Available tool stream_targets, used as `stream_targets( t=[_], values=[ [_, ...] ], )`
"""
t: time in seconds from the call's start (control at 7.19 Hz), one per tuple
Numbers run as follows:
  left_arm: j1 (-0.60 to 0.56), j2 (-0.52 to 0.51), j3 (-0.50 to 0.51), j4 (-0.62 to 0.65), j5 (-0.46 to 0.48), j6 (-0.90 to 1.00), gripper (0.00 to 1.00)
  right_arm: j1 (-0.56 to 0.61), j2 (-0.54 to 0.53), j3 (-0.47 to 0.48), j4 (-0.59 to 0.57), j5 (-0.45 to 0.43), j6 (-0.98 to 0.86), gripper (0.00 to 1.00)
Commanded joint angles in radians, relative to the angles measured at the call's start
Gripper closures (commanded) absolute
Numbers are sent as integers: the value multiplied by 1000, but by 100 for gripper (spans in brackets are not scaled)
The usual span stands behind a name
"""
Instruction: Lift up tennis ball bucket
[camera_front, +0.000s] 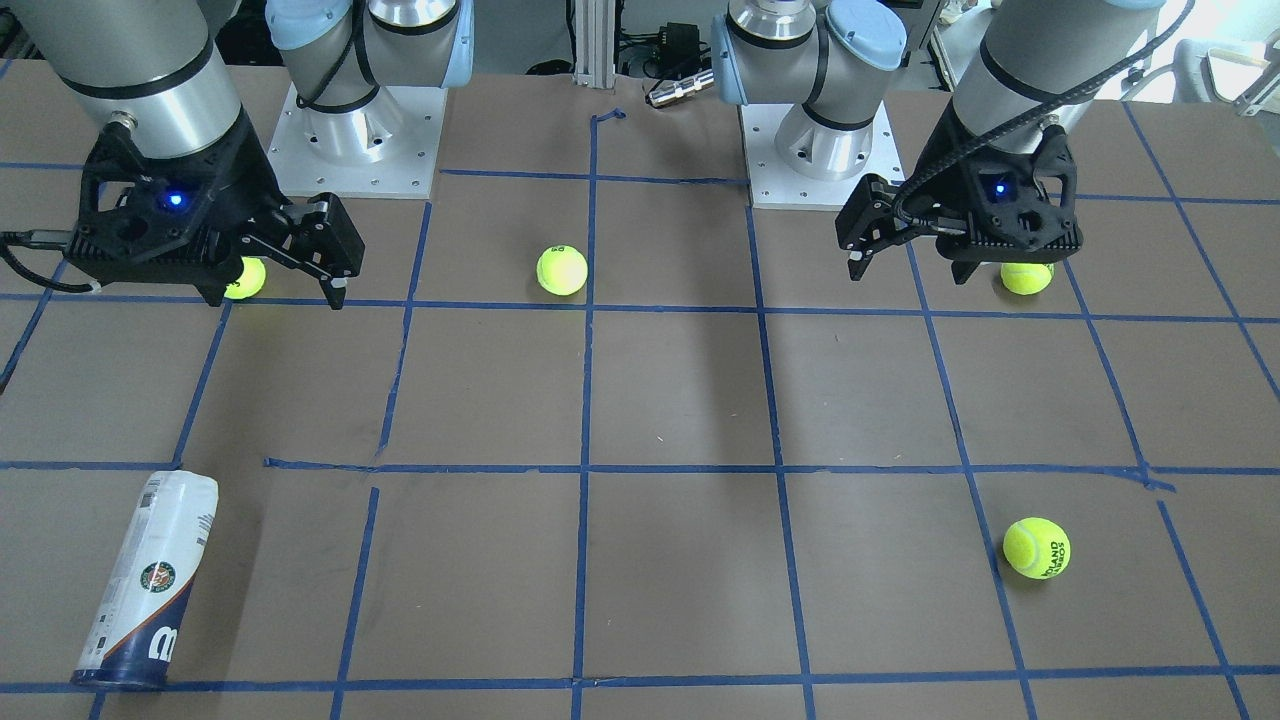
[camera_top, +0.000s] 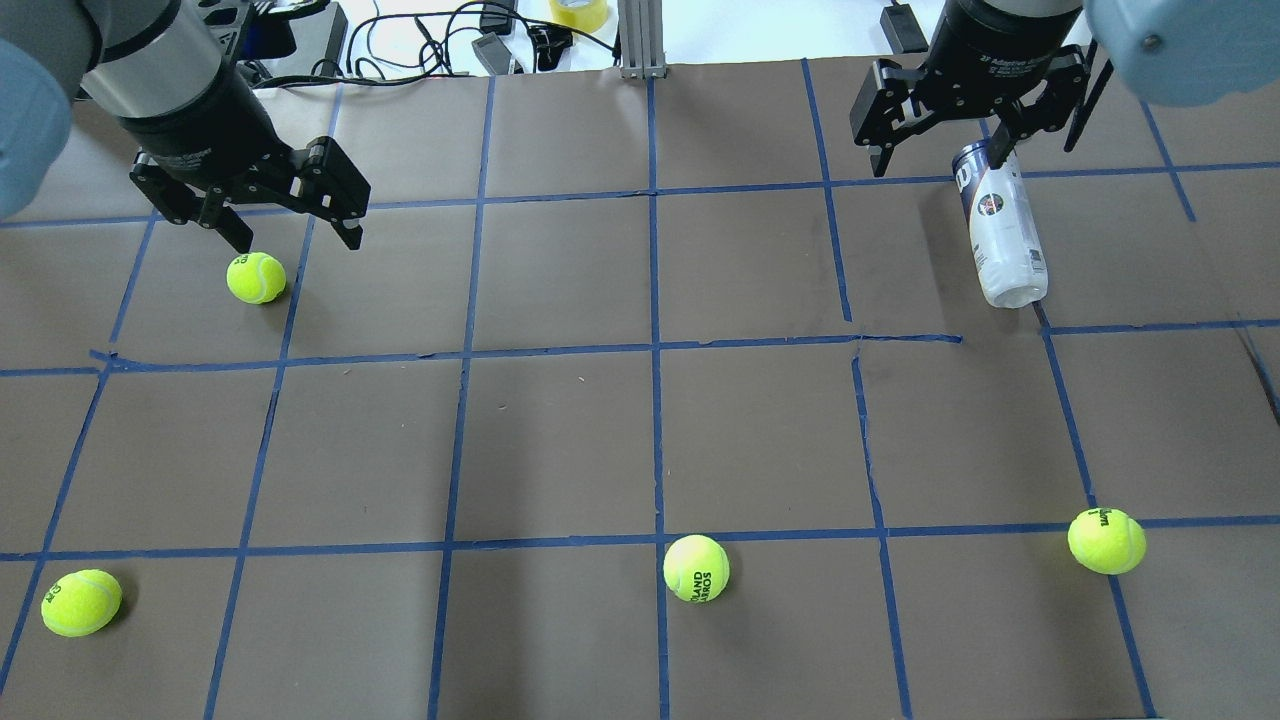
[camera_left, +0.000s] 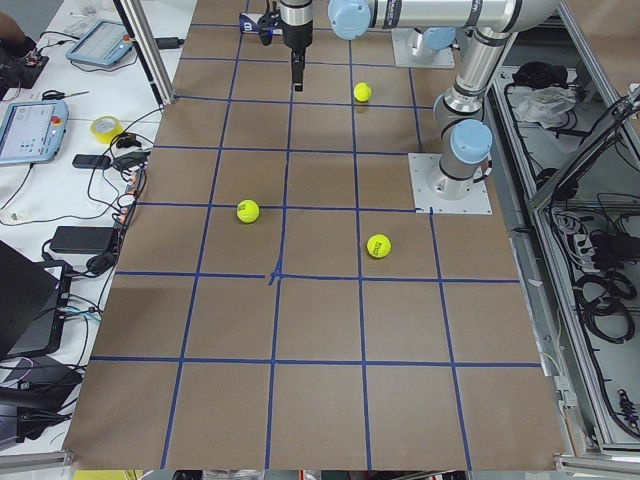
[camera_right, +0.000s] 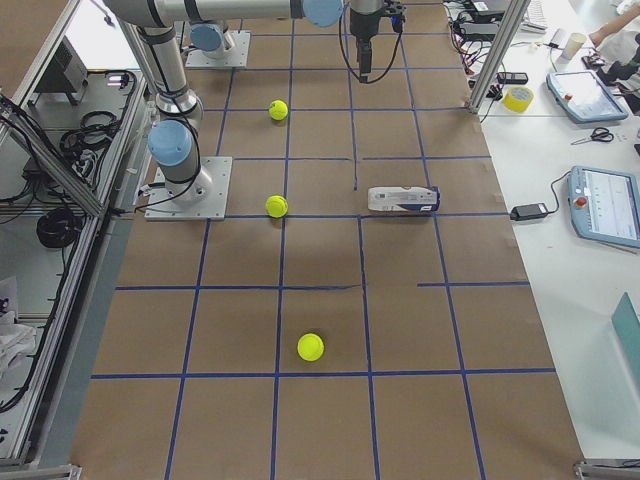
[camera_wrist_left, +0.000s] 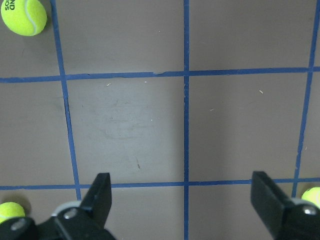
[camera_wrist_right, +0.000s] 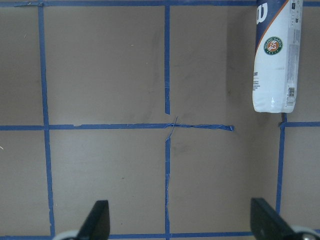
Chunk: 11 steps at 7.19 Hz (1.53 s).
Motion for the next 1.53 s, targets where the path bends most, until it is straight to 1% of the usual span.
stream_targets(
  t=[0.0, 0.14, 0.28, 0.42, 0.56, 0.7, 1.11, 1.39],
  values=[
    [1, 2, -7, 3, 1, 1, 0, -78, 33, 28, -11, 6, -7, 0],
    [4, 2, -7, 5, 1, 1, 0, -131, 41, 51, -18, 6, -68, 0],
    [7, 2, -7, 6, 1, 1, 0, -196, 76, 57, -56, 9, -163, 0],
    [7, 2, -7, 6, 1, 1, 0, -248, 142, 57, -181, -3, -188, 0],
    [5, 2, -7, 6, 0, 1, 0, -276, 229, 50, -268, -6, -249, 0],
    [7, 0, -7, 8, 1, 1, 0, -287, 294, 42, -318, -4, -260, 0],
    [4, -1, -7, 8, 0, -3, 0, -288, 435, 42, -490, -4, -296, 0],
    [7, 0, -7, 8, 1, 1, 0, -288, 475, 42, -528, 8, -314, 0]
  ],
)
